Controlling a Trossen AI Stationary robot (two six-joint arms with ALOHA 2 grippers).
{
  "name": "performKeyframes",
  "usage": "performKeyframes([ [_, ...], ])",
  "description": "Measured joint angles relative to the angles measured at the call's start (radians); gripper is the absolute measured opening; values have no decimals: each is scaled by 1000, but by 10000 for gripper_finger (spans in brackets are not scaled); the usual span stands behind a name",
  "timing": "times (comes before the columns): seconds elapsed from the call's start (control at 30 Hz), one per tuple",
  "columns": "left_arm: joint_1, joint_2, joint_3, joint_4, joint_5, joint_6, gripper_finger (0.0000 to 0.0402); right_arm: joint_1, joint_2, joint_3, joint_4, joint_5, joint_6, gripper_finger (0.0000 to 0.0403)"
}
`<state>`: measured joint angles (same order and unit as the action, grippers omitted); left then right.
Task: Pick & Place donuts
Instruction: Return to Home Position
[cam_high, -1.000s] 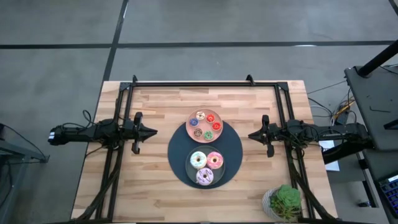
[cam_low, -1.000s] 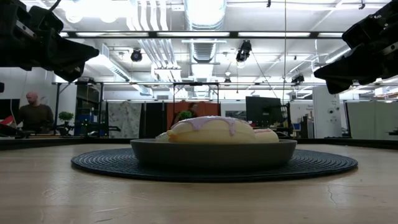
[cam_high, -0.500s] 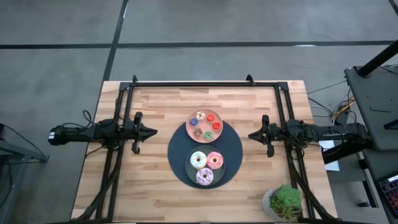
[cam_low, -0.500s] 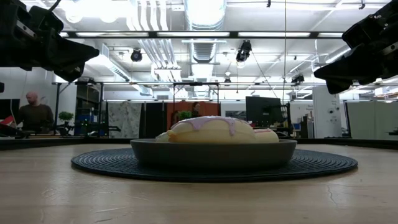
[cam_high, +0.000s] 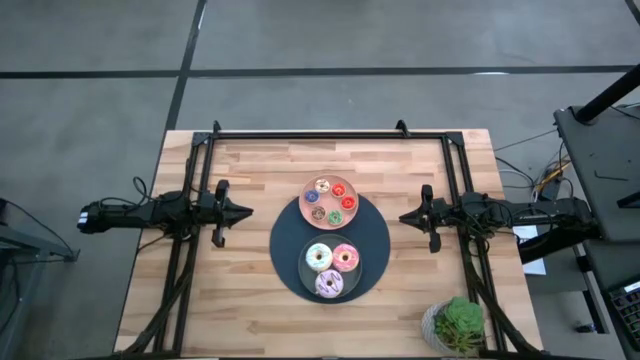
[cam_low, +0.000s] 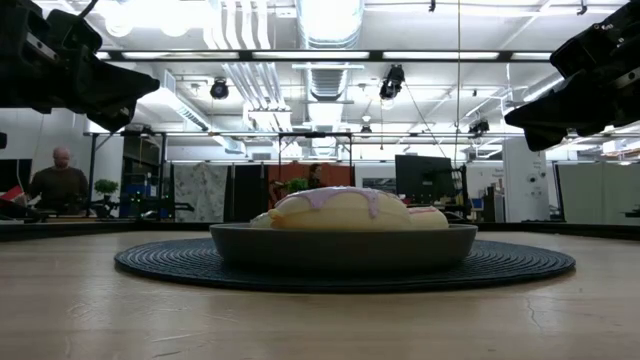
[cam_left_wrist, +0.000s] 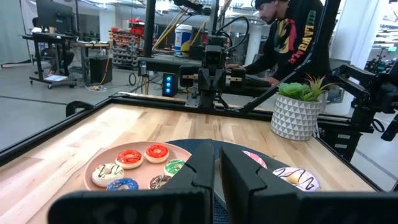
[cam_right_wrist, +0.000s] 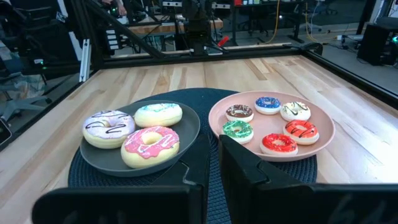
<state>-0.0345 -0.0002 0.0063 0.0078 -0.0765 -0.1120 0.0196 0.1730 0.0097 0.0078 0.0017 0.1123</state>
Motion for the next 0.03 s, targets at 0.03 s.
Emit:
performKeyframes([
  [0.03,0,0,0,0,0,0,0,0,0,0,0,0,0,29],
])
